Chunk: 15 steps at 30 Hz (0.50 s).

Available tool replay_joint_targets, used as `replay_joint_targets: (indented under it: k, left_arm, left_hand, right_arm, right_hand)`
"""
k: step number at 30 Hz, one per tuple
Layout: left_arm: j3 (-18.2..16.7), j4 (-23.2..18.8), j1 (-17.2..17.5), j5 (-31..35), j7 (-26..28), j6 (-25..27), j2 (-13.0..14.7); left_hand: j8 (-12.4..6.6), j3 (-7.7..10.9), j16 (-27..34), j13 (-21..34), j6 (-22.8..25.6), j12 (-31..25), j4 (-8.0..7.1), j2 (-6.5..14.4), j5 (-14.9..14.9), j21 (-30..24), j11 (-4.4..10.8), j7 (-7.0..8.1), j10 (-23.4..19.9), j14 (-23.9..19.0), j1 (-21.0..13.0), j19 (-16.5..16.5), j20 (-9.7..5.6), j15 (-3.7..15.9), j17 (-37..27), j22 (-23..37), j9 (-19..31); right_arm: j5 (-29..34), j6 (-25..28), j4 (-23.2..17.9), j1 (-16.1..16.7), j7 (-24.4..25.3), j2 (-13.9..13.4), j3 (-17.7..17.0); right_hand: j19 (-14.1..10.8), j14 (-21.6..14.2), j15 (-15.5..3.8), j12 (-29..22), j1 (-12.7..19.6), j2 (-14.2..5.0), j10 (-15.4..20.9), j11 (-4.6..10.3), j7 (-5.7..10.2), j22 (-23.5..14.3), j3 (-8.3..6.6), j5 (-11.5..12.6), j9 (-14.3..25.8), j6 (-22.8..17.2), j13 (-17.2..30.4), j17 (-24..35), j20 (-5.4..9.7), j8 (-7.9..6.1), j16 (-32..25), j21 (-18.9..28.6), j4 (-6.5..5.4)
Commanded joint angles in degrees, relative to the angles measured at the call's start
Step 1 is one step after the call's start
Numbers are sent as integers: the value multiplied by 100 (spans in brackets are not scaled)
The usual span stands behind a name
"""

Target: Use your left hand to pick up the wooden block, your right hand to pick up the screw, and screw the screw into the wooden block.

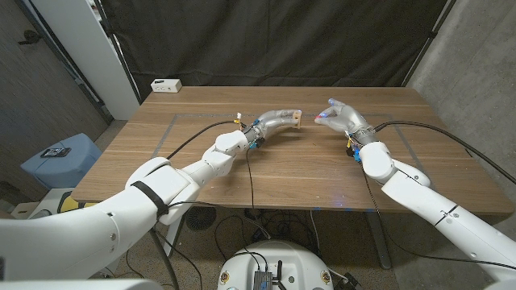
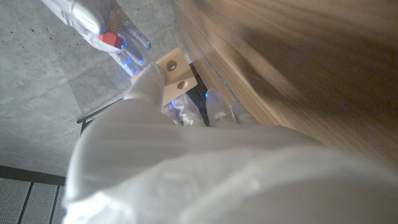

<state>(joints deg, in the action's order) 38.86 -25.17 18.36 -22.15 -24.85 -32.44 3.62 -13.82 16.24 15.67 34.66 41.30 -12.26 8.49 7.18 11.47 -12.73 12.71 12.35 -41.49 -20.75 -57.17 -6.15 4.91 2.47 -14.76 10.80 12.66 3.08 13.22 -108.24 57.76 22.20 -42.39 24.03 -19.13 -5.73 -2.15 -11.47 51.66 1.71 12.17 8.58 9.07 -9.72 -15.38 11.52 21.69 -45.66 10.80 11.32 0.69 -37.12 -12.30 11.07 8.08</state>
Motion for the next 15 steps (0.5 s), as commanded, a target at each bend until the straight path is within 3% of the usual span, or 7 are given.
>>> replay_joint_targets:
  k: [1, 15]
  left_arm:
    - [1, 6, -3, -15, -38, -8, -67]
    - [-11, -421, 235, -77, -3, 139, 11]
  left_hand:
    - [-30, 38, -20, 9, 46, -44, -5, 13, 53, -20, -8, 6, 8, -59, 31, -3, 34, 650, -31, 33, 9]
    - [-39, 52, -19, 9, 71, -55, 2, 10, 54, -22, -7, -10, -21, -81, 36, -9, 35, 650, -28, 33, 8]
  right_arm:
    - [-333, -388, 132, 114, 475, 362, -92]
    - [-438, -704, 309, 66, 950, 826, -61]
  right_hand:
    - [-28, -20, -201, 19, -11, -56, 17, -16, -25, -19, 21, -17, 18, -15, 9, 20, -27, -36, 11, 6, -1]
    - [-73, -60, -204, 1, 16, -82, 88, -47, -64, -19, 18, -27, 20, 12, 9, 18, -8, -49, -3, 22, 12]
